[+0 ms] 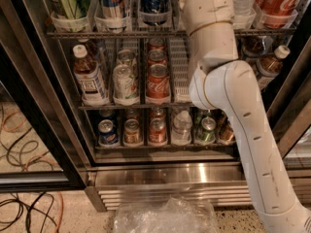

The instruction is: Pick 7up can from top shelf of fridge

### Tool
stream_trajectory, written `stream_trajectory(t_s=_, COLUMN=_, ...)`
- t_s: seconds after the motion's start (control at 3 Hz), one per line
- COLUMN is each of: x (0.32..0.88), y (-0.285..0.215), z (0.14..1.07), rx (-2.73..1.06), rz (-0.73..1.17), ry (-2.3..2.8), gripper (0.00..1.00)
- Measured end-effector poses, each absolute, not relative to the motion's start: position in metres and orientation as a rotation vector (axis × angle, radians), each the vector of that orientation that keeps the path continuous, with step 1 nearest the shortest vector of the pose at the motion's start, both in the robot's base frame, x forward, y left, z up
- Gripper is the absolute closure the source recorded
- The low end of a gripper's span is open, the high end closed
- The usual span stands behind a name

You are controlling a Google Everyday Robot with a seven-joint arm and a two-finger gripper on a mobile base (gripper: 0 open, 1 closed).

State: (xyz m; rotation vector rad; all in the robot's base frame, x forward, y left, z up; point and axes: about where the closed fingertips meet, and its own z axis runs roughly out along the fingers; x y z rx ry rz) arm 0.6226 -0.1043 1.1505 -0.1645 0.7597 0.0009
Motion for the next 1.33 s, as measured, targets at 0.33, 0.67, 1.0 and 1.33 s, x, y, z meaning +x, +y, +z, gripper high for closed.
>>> stream_trajectory(t_s=0.33, x=0.612, y=-0.102, z=1.147, rx=-0.178, rz=0.004, ry=0.743, gripper=1.0)
stream_trajectory(t_s=0.67, x=0.604, y=-0.1, z=1.143, rx=-0.189, rz=0.007, ry=0.744, gripper=1.0)
stream_trajectory(t_s=1.0, x=0.589, y=-0.1, z=1.131, rx=-0.197, rz=0.003, ry=0.779, gripper=1.0)
stream_trajectory(t_s=1.33, x=0.572, y=-0.102, z=1.116, rx=-0.213, rz=-0.003, ry=0.821, gripper=1.0)
